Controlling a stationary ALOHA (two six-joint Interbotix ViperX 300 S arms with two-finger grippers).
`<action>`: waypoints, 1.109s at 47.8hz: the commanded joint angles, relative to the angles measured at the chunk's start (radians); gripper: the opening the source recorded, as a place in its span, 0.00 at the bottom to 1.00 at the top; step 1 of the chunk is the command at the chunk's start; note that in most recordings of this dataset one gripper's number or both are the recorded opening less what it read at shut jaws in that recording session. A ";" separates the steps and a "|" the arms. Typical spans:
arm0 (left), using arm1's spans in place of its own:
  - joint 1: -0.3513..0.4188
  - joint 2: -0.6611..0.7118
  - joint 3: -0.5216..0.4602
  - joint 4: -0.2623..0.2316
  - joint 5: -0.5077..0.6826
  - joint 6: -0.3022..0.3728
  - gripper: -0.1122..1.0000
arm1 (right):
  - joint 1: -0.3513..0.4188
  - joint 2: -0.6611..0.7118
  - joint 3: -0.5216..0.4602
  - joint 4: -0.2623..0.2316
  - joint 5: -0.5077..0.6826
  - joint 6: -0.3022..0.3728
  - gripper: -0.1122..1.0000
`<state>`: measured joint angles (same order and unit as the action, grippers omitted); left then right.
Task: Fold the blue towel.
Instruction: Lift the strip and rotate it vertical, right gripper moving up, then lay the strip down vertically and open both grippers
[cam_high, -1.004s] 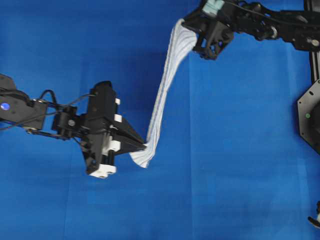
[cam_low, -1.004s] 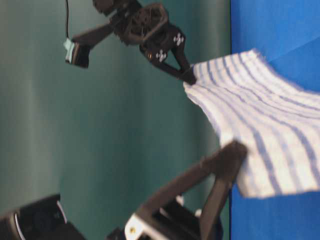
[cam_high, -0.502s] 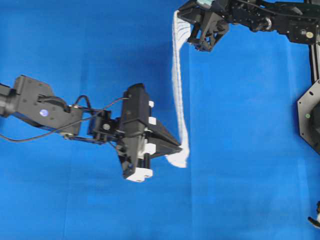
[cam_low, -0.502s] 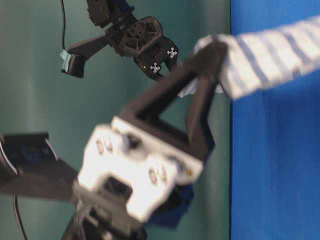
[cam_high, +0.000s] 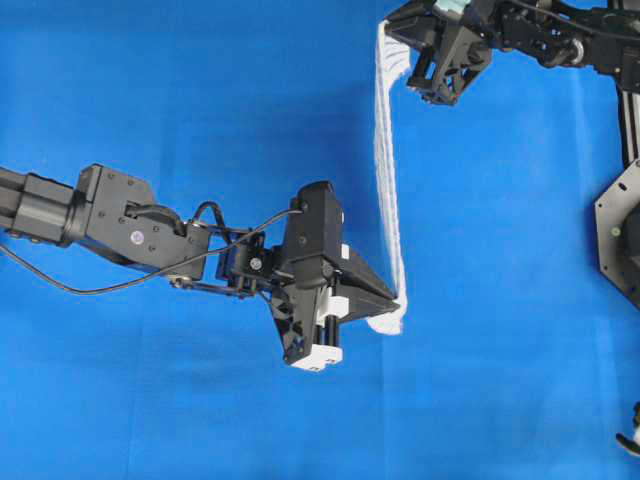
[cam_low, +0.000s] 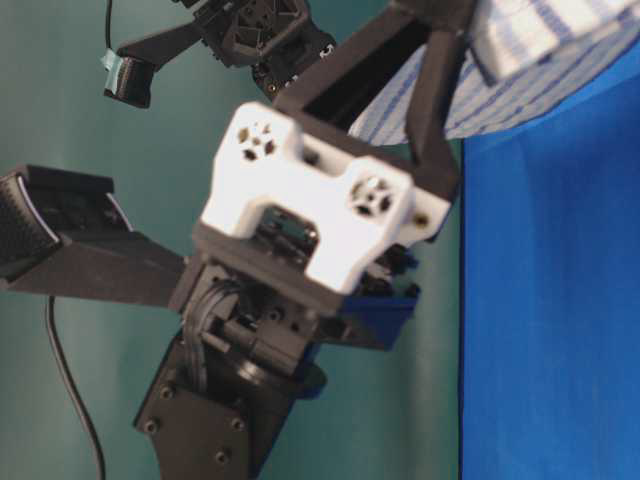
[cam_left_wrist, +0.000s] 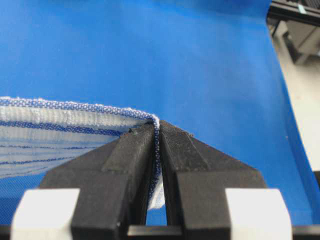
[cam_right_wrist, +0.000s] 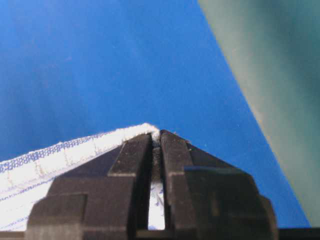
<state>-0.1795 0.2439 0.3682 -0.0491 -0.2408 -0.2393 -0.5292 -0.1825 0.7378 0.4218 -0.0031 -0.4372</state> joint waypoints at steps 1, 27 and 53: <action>-0.018 -0.017 -0.021 0.005 -0.011 0.003 0.13 | -0.025 -0.002 -0.029 -0.002 -0.006 -0.002 0.15; -0.077 -0.094 0.181 -0.014 -0.124 -0.112 0.13 | 0.023 0.268 -0.255 -0.003 0.046 -0.008 0.15; -0.083 -0.117 0.252 -0.014 -0.144 -0.147 0.13 | 0.035 0.342 -0.318 -0.006 0.066 -0.008 0.15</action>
<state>-0.2148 0.1657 0.6305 -0.0675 -0.3850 -0.3866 -0.4755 0.1718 0.4495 0.4188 0.0752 -0.4433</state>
